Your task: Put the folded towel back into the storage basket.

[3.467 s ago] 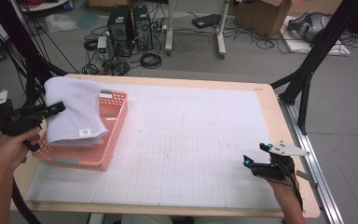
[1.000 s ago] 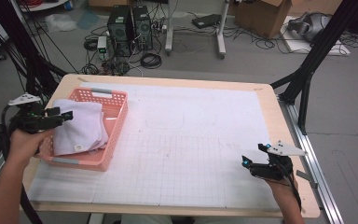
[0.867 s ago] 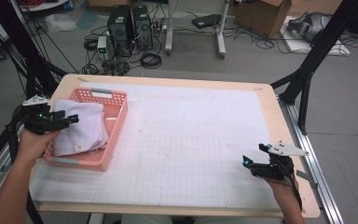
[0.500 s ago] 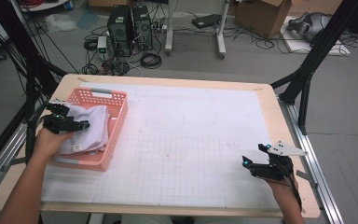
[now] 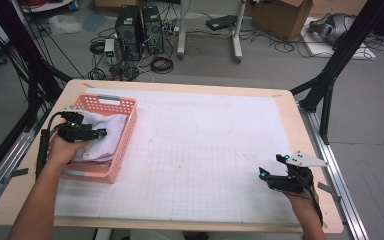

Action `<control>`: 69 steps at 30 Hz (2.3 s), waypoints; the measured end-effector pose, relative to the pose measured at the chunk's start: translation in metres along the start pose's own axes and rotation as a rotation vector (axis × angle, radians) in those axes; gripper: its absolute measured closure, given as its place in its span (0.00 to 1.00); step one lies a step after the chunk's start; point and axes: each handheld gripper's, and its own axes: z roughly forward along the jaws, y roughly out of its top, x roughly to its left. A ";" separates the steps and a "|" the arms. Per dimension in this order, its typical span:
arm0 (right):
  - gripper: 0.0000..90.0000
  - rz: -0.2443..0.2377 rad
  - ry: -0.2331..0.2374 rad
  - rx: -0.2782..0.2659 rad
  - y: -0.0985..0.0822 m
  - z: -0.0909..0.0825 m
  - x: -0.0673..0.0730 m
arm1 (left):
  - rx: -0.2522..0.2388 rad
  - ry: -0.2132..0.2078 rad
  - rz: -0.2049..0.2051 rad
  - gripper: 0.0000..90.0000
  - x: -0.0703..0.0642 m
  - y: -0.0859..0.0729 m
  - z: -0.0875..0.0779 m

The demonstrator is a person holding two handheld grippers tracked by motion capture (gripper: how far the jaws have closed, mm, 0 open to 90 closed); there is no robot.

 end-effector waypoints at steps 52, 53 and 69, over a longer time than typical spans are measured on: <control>0.20 0.028 -0.010 -0.056 -0.003 -0.012 -0.003 | -0.529 -0.390 0.226 0.22 -0.111 -0.026 -0.068; 0.20 0.027 -0.012 -0.061 -0.003 -0.013 -0.004 | -0.533 -0.404 0.226 0.22 -0.114 -0.026 -0.068; 0.20 0.043 -0.015 -0.073 -0.005 -0.019 -0.008 | -0.483 -0.473 0.255 0.22 -0.175 -0.024 -0.036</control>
